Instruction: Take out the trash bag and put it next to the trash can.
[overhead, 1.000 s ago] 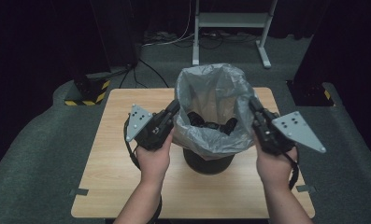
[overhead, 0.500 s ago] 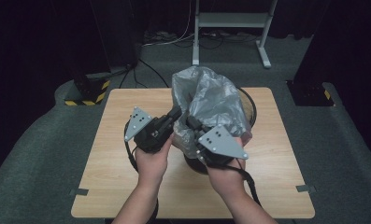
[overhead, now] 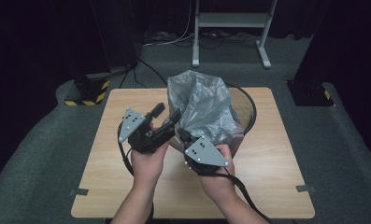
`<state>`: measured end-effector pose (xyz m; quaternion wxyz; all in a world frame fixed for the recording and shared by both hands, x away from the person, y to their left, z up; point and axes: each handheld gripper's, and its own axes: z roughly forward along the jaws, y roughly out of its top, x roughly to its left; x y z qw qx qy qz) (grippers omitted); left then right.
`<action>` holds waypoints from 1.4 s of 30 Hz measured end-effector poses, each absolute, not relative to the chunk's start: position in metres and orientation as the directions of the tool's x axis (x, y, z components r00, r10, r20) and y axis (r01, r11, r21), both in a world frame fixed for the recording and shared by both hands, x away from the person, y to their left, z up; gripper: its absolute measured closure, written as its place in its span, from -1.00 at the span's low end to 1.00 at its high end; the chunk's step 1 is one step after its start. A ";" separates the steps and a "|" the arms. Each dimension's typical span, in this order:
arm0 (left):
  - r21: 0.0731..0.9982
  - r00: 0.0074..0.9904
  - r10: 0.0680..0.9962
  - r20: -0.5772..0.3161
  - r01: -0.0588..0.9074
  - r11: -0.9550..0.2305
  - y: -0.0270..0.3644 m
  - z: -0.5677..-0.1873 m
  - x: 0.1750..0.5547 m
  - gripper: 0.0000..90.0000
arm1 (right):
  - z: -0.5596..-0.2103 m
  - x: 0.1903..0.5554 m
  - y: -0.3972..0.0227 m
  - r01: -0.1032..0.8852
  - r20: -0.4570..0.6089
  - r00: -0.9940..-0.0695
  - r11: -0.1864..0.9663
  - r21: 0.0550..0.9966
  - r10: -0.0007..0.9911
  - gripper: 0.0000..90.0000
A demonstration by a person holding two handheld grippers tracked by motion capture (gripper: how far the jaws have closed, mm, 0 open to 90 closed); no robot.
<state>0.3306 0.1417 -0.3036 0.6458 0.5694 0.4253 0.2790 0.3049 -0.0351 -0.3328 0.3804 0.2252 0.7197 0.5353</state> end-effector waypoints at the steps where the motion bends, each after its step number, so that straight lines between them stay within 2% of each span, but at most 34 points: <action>1: 0.969 0.466 0.850 -0.245 0.149 0.197 0.141 -0.302 0.332 -0.37 | -0.333 0.305 -0.035 -0.083 -0.306 -0.609 0.325 0.942 0.731 1.00; 3: 0.963 0.453 0.854 -0.256 0.198 0.183 0.138 -0.300 0.339 -0.55 | -0.334 0.306 -0.035 -0.085 -0.303 -0.613 0.321 0.943 0.729 1.00; 4: 0.957 0.456 0.849 -0.267 0.232 0.176 0.136 -0.300 0.343 -0.55 | -0.334 0.306 -0.035 -0.085 -0.303 -0.613 0.321 0.943 0.729 1.00; 5: 0.943 0.496 0.820 -0.287 0.296 0.151 0.132 -0.301 0.350 -0.35 | -0.335 0.306 -0.035 -0.084 -0.303 -0.615 0.322 0.943 0.728 1.00; 6: 0.943 0.496 0.820 -0.287 0.296 0.151 0.132 -0.301 0.350 -0.18 | -0.335 0.306 -0.035 -0.084 -0.303 -0.615 0.322 0.943 0.728 1.00; 7: 0.940 0.512 0.811 -0.283 0.316 0.129 0.129 -0.301 0.353 -0.18 | -0.335 0.306 -0.035 -0.084 -0.303 -0.616 0.322 0.943 0.727 1.00; 8: 0.941 0.514 0.814 -0.271 0.320 0.111 0.127 -0.301 0.353 -0.10 | -0.335 0.306 -0.035 -0.085 -0.304 -0.616 0.322 0.943 0.726 1.00; 9: 0.943 0.516 0.817 -0.258 0.317 0.097 0.126 -0.301 0.354 0.08 | -0.335 0.306 -0.035 -0.084 -0.303 -0.618 0.321 0.943 0.726 1.00; 10: 0.947 0.526 0.816 -0.239 0.312 0.076 0.125 -0.300 0.354 0.38 | -0.335 0.306 -0.036 -0.082 -0.300 -0.623 0.321 0.944 0.722 0.99; 11: 0.947 0.526 0.816 -0.239 0.312 0.076 0.125 -0.300 0.354 0.55 | -0.335 0.306 -0.036 -0.082 -0.300 -0.623 0.321 0.944 0.722 0.99; 12: 0.950 0.529 0.817 -0.228 0.305 0.068 0.126 -0.300 0.354 0.55 | -0.333 0.306 -0.037 -0.081 -0.293 -0.632 0.315 0.946 0.718 0.91; 14: 0.950 0.523 0.819 -0.238 0.302 0.083 0.129 -0.300 0.356 0.86 | -0.326 0.300 -0.047 -0.087 -0.255 -0.645 0.263 0.961 0.720 0.57; 15: 0.950 0.523 0.819 -0.238 0.302 0.083 0.129 -0.300 0.356 0.90 | -0.323 0.298 -0.052 -0.097 -0.251 -0.639 0.247 0.964 0.727 0.53; 19: 0.957 0.521 0.824 -0.221 0.280 0.079 0.127 -0.302 0.356 0.94 | -0.313 0.295 -0.066 -0.111 -0.238 -0.625 0.218 0.970 0.743 0.46; 26: 0.962 0.520 0.825 -0.220 0.258 0.093 0.126 -0.301 0.356 0.95 | -0.301 0.307 -0.104 -0.078 -0.200 -0.573 0.190 0.979 0.795 0.32; 30: 0.962 0.519 0.826 -0.219 0.254 0.096 0.126 -0.301 0.357 0.96 | -0.300 0.310 -0.140 -0.061 -0.188 -0.502 0.183 0.981 0.844 0.22; 42: 0.964 0.517 0.828 -0.217 0.247 0.098 0.126 -0.301 0.359 0.97 | -0.307 0.319 -0.213 0.003 -0.109 -0.383 0.119 0.993 0.917 0.14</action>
